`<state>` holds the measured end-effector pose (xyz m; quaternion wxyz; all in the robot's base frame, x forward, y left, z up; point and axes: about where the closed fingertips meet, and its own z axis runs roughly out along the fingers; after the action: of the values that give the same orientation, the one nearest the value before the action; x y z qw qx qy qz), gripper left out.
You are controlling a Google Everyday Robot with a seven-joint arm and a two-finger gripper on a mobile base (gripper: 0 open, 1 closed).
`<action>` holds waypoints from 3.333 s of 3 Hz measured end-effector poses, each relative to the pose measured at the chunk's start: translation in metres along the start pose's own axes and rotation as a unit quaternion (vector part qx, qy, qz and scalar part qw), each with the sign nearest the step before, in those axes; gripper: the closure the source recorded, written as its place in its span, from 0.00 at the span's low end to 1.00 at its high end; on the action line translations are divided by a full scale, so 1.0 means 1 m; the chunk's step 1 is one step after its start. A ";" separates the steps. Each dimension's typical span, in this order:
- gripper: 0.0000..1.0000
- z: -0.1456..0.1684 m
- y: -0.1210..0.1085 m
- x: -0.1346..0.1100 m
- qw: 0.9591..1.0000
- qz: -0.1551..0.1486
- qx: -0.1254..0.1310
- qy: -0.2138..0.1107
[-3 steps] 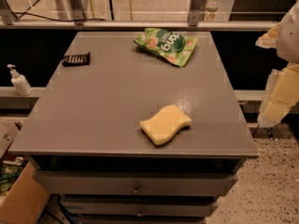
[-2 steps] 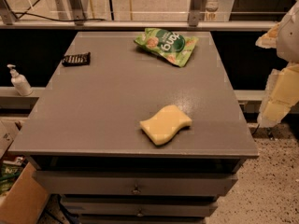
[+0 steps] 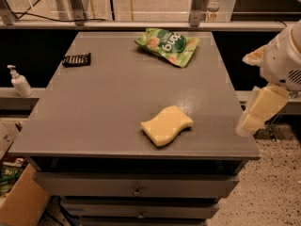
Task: Move sponge near green rice chip bag
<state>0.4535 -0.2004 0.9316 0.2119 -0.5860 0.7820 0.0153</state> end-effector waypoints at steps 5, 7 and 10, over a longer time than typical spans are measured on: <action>0.00 0.110 0.041 -0.066 0.975 0.075 -0.088 -0.188; 0.00 0.117 0.040 -0.066 0.977 0.070 -0.074 -0.187; 0.40 0.136 0.031 -0.077 0.977 0.076 -0.038 -0.197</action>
Offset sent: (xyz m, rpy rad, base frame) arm 0.0259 0.0494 -0.0725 0.3456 0.0595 -0.0353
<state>0.4848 -0.0837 0.8281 0.3379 -0.5183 0.7657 0.1759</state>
